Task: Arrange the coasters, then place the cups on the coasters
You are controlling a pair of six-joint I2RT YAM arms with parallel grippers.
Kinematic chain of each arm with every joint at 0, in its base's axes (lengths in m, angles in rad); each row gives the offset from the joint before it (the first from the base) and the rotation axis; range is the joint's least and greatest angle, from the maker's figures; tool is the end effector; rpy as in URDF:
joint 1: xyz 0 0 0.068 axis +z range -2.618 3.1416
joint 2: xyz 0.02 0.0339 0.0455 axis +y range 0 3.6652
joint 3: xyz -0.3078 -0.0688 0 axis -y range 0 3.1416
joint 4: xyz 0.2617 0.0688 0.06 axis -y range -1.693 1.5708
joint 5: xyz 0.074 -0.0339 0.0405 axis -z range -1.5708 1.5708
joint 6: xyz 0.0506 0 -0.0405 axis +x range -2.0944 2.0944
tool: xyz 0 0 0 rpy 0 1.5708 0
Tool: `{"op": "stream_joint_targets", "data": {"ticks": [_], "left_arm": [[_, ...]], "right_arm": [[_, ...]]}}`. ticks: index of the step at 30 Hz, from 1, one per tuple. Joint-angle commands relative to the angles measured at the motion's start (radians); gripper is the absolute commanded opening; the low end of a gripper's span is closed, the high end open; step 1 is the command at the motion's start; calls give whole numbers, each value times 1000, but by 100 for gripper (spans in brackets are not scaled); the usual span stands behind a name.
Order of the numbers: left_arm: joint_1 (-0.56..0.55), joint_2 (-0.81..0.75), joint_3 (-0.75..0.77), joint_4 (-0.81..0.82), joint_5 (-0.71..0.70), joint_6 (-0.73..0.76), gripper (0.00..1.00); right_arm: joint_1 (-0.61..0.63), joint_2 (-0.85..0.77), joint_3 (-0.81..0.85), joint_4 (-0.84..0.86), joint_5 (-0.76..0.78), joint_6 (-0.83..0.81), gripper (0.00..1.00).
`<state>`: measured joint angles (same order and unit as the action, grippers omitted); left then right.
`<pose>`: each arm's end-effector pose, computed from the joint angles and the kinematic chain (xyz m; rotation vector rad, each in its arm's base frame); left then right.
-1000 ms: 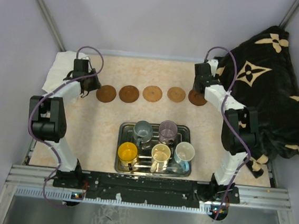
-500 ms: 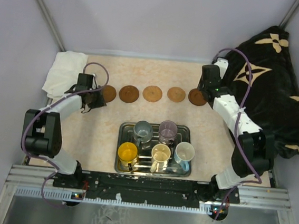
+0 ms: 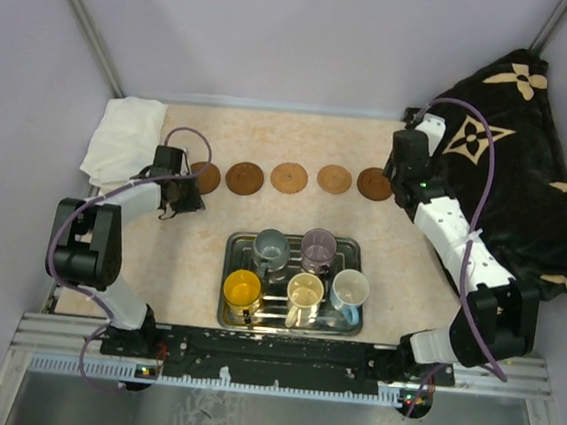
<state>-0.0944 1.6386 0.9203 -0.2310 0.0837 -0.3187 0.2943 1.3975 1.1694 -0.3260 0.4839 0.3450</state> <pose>0.3479 -0.0372 0.1924 -0.2500 2.5246 -0.2710 0.3288 0.0751 0.3535 0.3319 2.0305 -0.1207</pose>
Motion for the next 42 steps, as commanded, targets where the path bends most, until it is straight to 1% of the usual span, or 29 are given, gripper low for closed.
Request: {"op": "stream_joint_targets", "data": {"ticks": [1,12,42], "left_arm": [[-6,35,14,26,-18,-12,36],[-5,130,105,22,-50,-5,36],[-4,189,146,22,-85,-7,37]], "right_arm": [[7,-58,-13,20,24,15,39],[8,-65,-17,30,30,8,39],[9,-35,-3,30,45,-8,37]]}}
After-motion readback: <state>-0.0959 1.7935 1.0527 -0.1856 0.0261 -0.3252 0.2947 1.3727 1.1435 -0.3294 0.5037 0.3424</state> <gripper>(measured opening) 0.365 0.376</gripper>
